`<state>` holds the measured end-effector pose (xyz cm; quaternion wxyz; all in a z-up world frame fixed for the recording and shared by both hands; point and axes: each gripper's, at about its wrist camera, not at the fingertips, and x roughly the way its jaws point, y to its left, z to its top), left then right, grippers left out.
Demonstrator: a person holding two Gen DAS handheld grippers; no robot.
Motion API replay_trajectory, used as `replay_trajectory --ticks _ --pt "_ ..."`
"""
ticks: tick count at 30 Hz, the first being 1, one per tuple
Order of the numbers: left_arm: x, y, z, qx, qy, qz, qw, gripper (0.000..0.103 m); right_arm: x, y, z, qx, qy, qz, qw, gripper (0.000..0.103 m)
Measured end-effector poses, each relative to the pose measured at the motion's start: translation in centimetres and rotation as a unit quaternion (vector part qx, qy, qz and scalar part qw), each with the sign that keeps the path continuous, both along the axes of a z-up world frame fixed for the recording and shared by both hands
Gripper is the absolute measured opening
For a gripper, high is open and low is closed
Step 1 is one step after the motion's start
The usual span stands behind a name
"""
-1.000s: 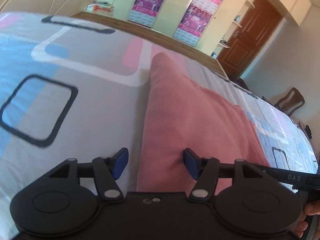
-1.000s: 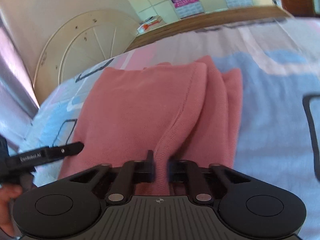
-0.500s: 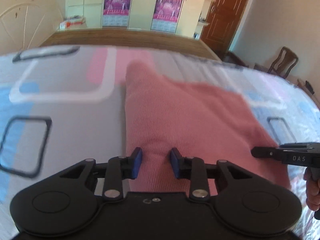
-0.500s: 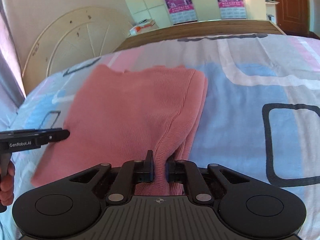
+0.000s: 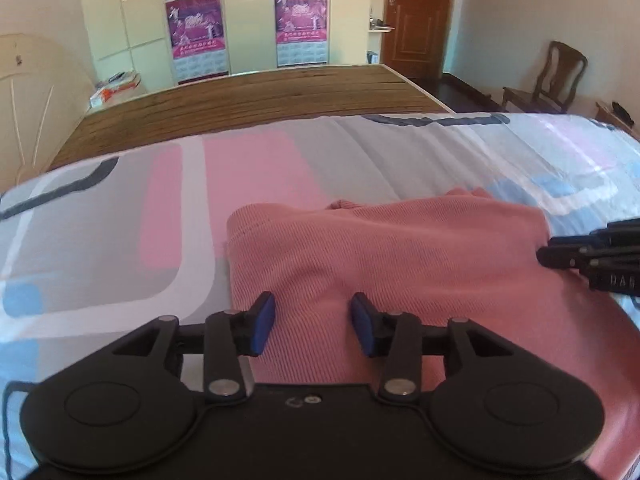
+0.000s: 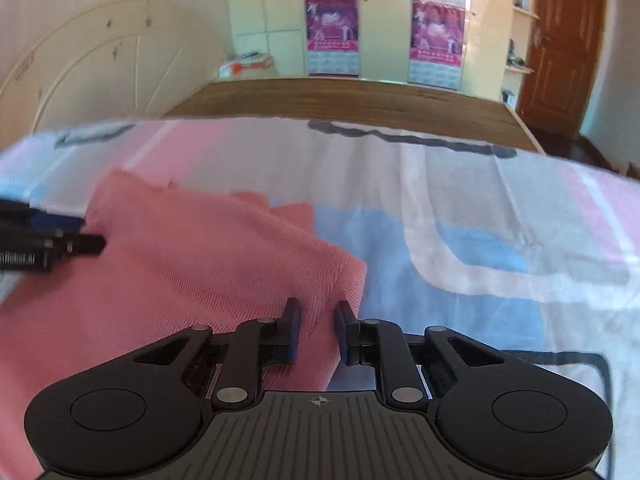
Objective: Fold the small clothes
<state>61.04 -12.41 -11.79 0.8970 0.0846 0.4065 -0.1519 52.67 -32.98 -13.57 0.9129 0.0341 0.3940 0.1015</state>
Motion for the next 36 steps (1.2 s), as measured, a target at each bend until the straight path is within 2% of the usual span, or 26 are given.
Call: replay_trajectory --ticks 3,6,8,9,10,11,12,13,15,17,19,21,23,25,26,27,28,29,30,31,32,33,34,35,36 --pt "-0.8 0.1 1.4 -0.015 -0.016 -0.008 0.9997 0.038 -0.3 0.8 0.4 -0.025 -0.006 0.002 1.000 0.017" --pt "0.1 -0.5 2.3 0.003 -0.056 -0.028 0.9980 0.038 0.0 1.6 2.0 -0.028 -0.062 -0.017 0.998 0.017" --pt "2.0 -0.5 1.8 -0.006 -0.035 -0.033 0.9988 0.039 1.3 2.2 2.1 -0.013 -0.064 -0.012 0.998 0.017" --pt "3.1 -0.5 0.6 0.004 -0.008 -0.036 0.9993 0.042 2.0 2.4 1.9 -0.005 -0.053 -0.002 0.999 0.017" --pt "3.8 -0.4 -0.7 0.018 0.016 -0.032 0.9992 0.052 3.0 2.7 1.2 -0.013 -0.030 0.004 0.999 0.017" --pt "3.7 0.3 -0.9 -0.004 0.009 -0.014 0.9999 0.055 3.8 3.0 0.2 -0.034 -0.005 0.002 0.999 0.017" --pt "3.5 0.9 -0.7 -0.022 0.015 -0.004 0.9996 0.050 4.0 3.0 0.1 -0.045 -0.008 -0.002 0.999 0.017" --pt "2.9 1.3 -0.2 -0.038 0.003 0.000 0.9993 0.045 4.2 3.0 0.5 -0.045 -0.001 -0.003 0.999 0.017" --pt "1.8 2.1 0.4 -0.062 -0.018 0.005 0.9979 0.042 3.8 3.0 1.5 -0.046 -0.023 -0.004 0.999 0.017" --pt "1.6 2.4 0.2 -0.060 -0.021 0.007 0.9980 0.044 3.1 3.2 2.2 -0.023 -0.056 0.004 0.998 0.017" --pt "1.9 3.0 0.1 -0.072 -0.024 0.019 0.9969 0.045 3.7 3.7 2.5 0.005 -0.061 0.016 0.998 0.019" --pt "2.2 4.0 0.5 -0.081 -0.037 0.047 0.9949 0.048 4.8 4.9 2.5 0.011 -0.061 0.039 0.997 0.033" --pt "2.8 5.1 0.2 -0.103 -0.026 0.058 0.9926 0.050 5.7 6.5 2.5 0.006 -0.061 0.065 0.996 0.039" --pt "4.2 5.6 -0.6 -0.120 0.014 0.064 0.9906 0.049 6.9 7.8 1.7 0.001 -0.049 0.082 0.995 0.039" --pt "5.0 5.9 -1.2 -0.132 0.037 0.063 0.9884 0.048 7.8 8.5 1.0 -0.014 -0.039 0.082 0.996 0.039" --pt "5.6 6.3 -1.6 -0.155 0.054 0.056 0.9848 0.039 8.3 9.1 0.4 -0.023 -0.027 0.082 0.996 0.039" --pt "5.9 6.5 -1.9 -0.177 0.056 0.040 0.9817 0.019 8.7 9.3 -0.2 -0.027 -0.012 0.086 0.996 0.038" --pt "5.7 6.4 -1.7 -0.179 0.034 0.021 0.9830 0.014 8.9 9.5 -0.5 -0.030 -0.008 0.091 0.995 0.027" --pt "4.7 5.9 -1.1 -0.157 -0.018 -0.005 0.9875 0.009 8.5 9.5 -0.4 -0.030 -0.020 0.098 0.995 0.007" --pt "3.6 5.3 -0.8 -0.129 -0.064 -0.033 0.9890 0.009 7.8 9.3 0.0 -0.029 -0.042 0.094 0.994 0.007" --pt "2.7 4.9 -0.9 -0.103 -0.090 -0.046 0.9895 0.009 6.8 8.7 0.5 -0.024 -0.071 0.088 0.993 0.007" --pt "2.7 4.6 -1.5 -0.084 -0.082 -0.044 0.9922 0.010 5.7 8.3 0.7 -0.024 -0.100 0.078 0.992 0.007" --pt "3.1 4.3 -2.3 -0.068 -0.061 -0.036 0.9952 0.022 5.3 8.3 0.5 -0.028 -0.114 0.072 0.990 0.007" --pt "3.5 4.3 -2.9 -0.053 -0.049 -0.019 0.9972 0.031 5.3 8.7 -0.2 -0.039 -0.109 0.072 0.991 0.007" --pt "3.9 4.4 -2.7 -0.048 -0.045 0.004 0.9978 0.052 6.0 9.4 -1.3 -0.060 -0.078 0.078 0.992 0.007"
